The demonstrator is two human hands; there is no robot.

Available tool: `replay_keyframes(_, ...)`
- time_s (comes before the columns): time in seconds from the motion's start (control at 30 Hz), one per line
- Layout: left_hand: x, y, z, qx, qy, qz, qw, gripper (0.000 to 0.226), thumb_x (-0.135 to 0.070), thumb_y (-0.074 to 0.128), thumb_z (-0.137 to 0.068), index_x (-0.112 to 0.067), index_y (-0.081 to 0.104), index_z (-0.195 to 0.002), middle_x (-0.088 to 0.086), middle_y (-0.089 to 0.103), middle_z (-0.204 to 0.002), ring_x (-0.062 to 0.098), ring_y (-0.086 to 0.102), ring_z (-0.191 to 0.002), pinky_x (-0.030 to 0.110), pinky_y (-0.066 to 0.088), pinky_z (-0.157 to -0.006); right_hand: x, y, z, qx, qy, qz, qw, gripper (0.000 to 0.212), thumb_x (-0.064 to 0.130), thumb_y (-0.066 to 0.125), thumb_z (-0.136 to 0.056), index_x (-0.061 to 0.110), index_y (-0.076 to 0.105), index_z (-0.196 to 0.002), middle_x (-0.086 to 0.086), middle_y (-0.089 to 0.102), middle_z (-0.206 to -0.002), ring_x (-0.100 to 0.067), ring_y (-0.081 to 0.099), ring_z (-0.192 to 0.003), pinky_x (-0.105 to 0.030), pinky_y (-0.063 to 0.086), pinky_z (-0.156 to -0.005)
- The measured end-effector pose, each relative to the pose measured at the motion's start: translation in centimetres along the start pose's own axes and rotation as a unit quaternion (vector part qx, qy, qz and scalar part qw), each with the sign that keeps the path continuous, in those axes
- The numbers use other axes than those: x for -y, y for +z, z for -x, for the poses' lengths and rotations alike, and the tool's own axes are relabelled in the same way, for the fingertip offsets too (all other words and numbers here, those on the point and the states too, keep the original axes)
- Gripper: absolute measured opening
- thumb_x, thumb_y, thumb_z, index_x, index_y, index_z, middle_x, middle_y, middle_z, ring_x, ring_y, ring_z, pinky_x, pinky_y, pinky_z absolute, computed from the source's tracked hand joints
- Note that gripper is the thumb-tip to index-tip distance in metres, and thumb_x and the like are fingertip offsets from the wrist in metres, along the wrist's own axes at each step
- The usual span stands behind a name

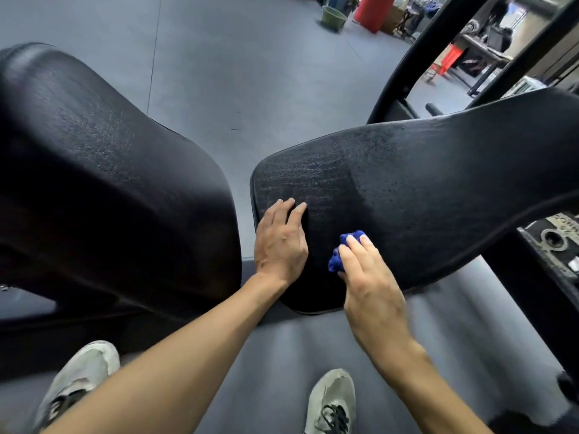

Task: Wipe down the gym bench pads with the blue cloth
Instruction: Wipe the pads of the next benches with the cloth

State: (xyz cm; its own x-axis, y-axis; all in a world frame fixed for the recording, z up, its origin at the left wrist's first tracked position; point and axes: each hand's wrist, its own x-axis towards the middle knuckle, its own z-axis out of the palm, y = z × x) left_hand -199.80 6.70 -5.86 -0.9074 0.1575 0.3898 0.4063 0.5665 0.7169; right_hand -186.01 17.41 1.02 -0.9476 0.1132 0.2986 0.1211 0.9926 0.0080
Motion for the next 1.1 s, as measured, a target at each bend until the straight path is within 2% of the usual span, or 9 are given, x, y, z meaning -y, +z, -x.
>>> replay_keyframes(0.23, -0.1, -0.5, 1.0, -0.006, -0.035, 0.011, 0.999, 0.044, -0.015, 0.041, -0.097, -0.013, 0.064, -0.135, 0.012, 0.058, -0.140, 0.034, 0.046, -0.136, 0.054, 0.029, -0.120, 0.9, 3.3, -17.5, 0.106, -0.006, -0.003, 0.994, 0.021, 0.012, 0.054, -0.097, 0.011, 0.061, -0.117, -0.008, 0.048, -0.146, -0.027, 0.030, -0.145, -0.036, 0.024, -0.119)
replay_keyframes(0.33, 0.0, -0.3, 1.2, -0.020, -0.054, 0.031, 0.998, 0.048, -0.022, 0.034, -0.098, -0.014, 0.065, -0.134, 0.011, 0.058, -0.140, 0.033, 0.045, -0.136, 0.051, 0.037, -0.116, 0.5, 2.9, -12.2, 0.067, -0.023, -0.015, 0.997, 0.030, 0.005, 0.058, -0.094, 0.005, 0.062, -0.124, -0.014, 0.050, -0.148, -0.031, 0.034, -0.146, -0.034, 0.022, -0.123)
replay_keyframes(0.43, 0.3, 0.1, 1.1, -0.034, -0.064, 0.061, 0.995, 0.046, -0.017, 0.034, -0.099, -0.008, 0.066, -0.132, 0.013, 0.059, -0.138, 0.033, 0.047, -0.134, 0.050, 0.039, -0.114, 1.3, 1.5, -2.5, 0.042, -0.071, -0.035, 0.996, 0.034, 0.007, 0.056, -0.095, 0.004, 0.062, -0.128, -0.012, 0.053, -0.147, -0.030, 0.038, -0.146, -0.039, 0.033, -0.119)
replay_keyframes(0.5, 0.5, 0.1, 1.1, -0.037, -0.081, 0.072, 0.993, 0.045, -0.013, 0.036, -0.098, -0.004, 0.064, -0.133, 0.014, 0.058, -0.138, 0.032, 0.048, -0.134, 0.048, 0.040, -0.114, 1.4, 1.1, -0.7, 0.050, -0.097, -0.037, 0.993, 0.036, 0.014, 0.051, -0.097, 0.006, 0.062, -0.130, -0.009, 0.054, -0.146, -0.028, 0.041, -0.144, -0.041, 0.039, -0.115)
replay_keyframes(0.63, 0.8, -0.7, 1.9, -0.030, -0.118, 0.079, 0.989, 0.046, -0.009, 0.035, -0.100, 0.001, 0.055, -0.140, 0.015, 0.053, -0.144, 0.032, 0.046, -0.134, 0.043, 0.038, -0.116, -0.1, 2.9, -11.1, 0.075, -0.104, -0.003, 0.992, 0.029, 0.016, 0.057, -0.094, 0.008, 0.062, -0.122, -0.010, 0.054, -0.144, -0.032, 0.042, -0.141, -0.047, 0.035, -0.116)
replay_keyframes(0.8, 0.4, -1.7, 3.8, -0.013, -0.173, 0.121, 0.977, 0.049, -0.011, 0.038, -0.105, -0.006, 0.035, -0.154, 0.006, 0.032, -0.159, 0.019, 0.027, -0.147, 0.027, 0.019, -0.123, 1.6, 6.2, -26.4, 0.133, -0.088, 0.028, 0.987, 0.028, 0.020, 0.048, -0.100, 0.005, 0.057, -0.122, -0.012, 0.051, -0.133, -0.030, 0.039, -0.128, -0.040, 0.033, -0.112)
replay_keyframes(0.87, 0.3, -1.9, 4.0, -0.009, -0.181, 0.139, 0.974, 0.050, -0.010, 0.038, -0.105, -0.006, 0.034, -0.155, 0.008, 0.032, -0.159, 0.019, 0.027, -0.148, 0.026, 0.018, -0.123, 3.0, 6.6, -27.4, 0.143, -0.109, 0.010, 0.984, 0.027, 0.020, 0.046, -0.102, 0.006, 0.057, -0.121, -0.011, 0.052, -0.130, -0.028, 0.040, -0.126, -0.038, 0.031, -0.112)
replay_keyframes(1.0, 0.4, -2.7, 4.2, 0.000, -0.183, 0.152, 0.971, 0.053, -0.002, 0.035, -0.102, -0.002, 0.032, -0.155, 0.014, 0.035, -0.156, 0.024, 0.033, -0.145, 0.032, 0.023, -0.124, 3.8, 6.6, -23.7, 0.190, -0.196, -0.031, 0.961, 0.040, 0.024, 0.047, -0.103, 0.009, 0.049, -0.141, -0.009, 0.040, -0.156, -0.026, 0.023, -0.149, -0.036, 0.016, -0.124)
replay_keyframes(1.1, 0.3, -3.7, 4.6, 0.012, -0.183, 0.175, 0.967, 0.061, 0.007, 0.033, -0.092, 0.003, 0.032, -0.153, 0.020, 0.036, -0.152, 0.030, 0.037, -0.142, 0.038, 0.026, -0.123, 3.8, 6.1, -19.5, 0.208, -0.263, -0.054, 0.940, 0.045, 0.026, 0.049, -0.104, 0.012, 0.045, -0.147, -0.006, 0.035, -0.161, -0.023, 0.016, -0.154, -0.036, 0.012, -0.126)
